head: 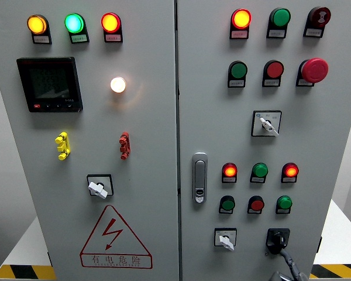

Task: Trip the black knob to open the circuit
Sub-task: 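Grip the black rotary knob with the right hand and twist it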

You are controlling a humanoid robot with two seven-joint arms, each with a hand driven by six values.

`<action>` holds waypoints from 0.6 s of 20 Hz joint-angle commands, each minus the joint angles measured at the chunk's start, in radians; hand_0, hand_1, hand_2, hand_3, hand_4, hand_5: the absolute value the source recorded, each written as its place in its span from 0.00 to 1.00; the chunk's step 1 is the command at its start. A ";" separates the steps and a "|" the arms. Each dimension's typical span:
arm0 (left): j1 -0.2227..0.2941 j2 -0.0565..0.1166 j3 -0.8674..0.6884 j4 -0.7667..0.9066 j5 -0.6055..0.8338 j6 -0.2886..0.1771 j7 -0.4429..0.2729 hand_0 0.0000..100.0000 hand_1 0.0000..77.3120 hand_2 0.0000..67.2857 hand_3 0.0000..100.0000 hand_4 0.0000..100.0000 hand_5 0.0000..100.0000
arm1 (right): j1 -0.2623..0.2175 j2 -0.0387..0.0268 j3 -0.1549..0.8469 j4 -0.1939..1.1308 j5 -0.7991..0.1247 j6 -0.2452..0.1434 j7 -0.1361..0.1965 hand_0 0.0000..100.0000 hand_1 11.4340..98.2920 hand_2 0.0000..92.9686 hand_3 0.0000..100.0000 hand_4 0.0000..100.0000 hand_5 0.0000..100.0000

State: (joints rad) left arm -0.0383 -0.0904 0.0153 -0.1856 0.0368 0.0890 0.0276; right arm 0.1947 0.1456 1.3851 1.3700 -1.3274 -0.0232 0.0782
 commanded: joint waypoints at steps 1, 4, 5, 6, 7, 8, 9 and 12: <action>0.000 0.000 0.000 0.000 0.000 0.000 0.000 0.00 0.00 0.29 0.26 0.10 0.09 | 0.000 0.0001 -0.014 0.003 -0.001 0.000 0.002 1.00 0.82 0.00 0.89 0.93 1.00; 0.000 0.000 0.000 0.000 0.000 0.000 0.000 0.00 0.00 0.29 0.26 0.10 0.09 | -0.001 0.0001 -0.017 0.006 -0.001 0.000 0.002 1.00 0.82 0.00 0.89 0.93 1.00; 0.000 0.000 0.000 0.000 0.000 0.000 0.000 0.00 0.00 0.29 0.26 0.10 0.09 | -0.001 0.0001 -0.017 0.006 -0.001 0.000 0.002 1.00 0.82 0.00 0.89 0.93 1.00; 0.000 0.001 0.000 0.000 0.000 0.000 0.000 0.00 0.00 0.29 0.26 0.10 0.09 | -0.001 0.0001 -0.018 0.006 -0.001 0.000 0.002 1.00 0.82 0.00 0.89 0.93 1.00; 0.000 0.000 0.000 0.000 0.000 0.000 0.000 0.00 0.00 0.29 0.26 0.10 0.09 | -0.001 0.0001 -0.018 0.006 -0.001 0.000 0.002 1.00 0.82 0.00 0.89 0.93 1.00; 0.000 0.000 0.000 0.000 0.000 0.000 0.000 0.00 0.00 0.29 0.26 0.10 0.09 | 0.000 0.0016 -0.018 0.004 -0.001 0.000 0.002 1.00 0.82 0.00 0.89 0.93 1.00; 0.000 0.000 0.000 0.000 0.000 0.000 0.000 0.00 0.00 0.29 0.26 0.10 0.09 | 0.003 0.0016 -0.017 0.004 -0.001 0.000 0.000 1.00 0.82 0.00 0.89 0.93 1.00; 0.000 0.001 0.000 0.000 0.000 0.000 0.000 0.00 0.00 0.29 0.26 0.10 0.09 | 0.000 0.0017 -0.015 0.000 -0.001 0.000 0.000 1.00 0.81 0.00 0.89 0.93 1.00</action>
State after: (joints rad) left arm -0.0384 -0.0903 0.0153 -0.1856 0.0368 0.0890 0.0276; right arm 0.1966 0.1476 1.3672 1.3751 -1.3284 -0.0232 0.0793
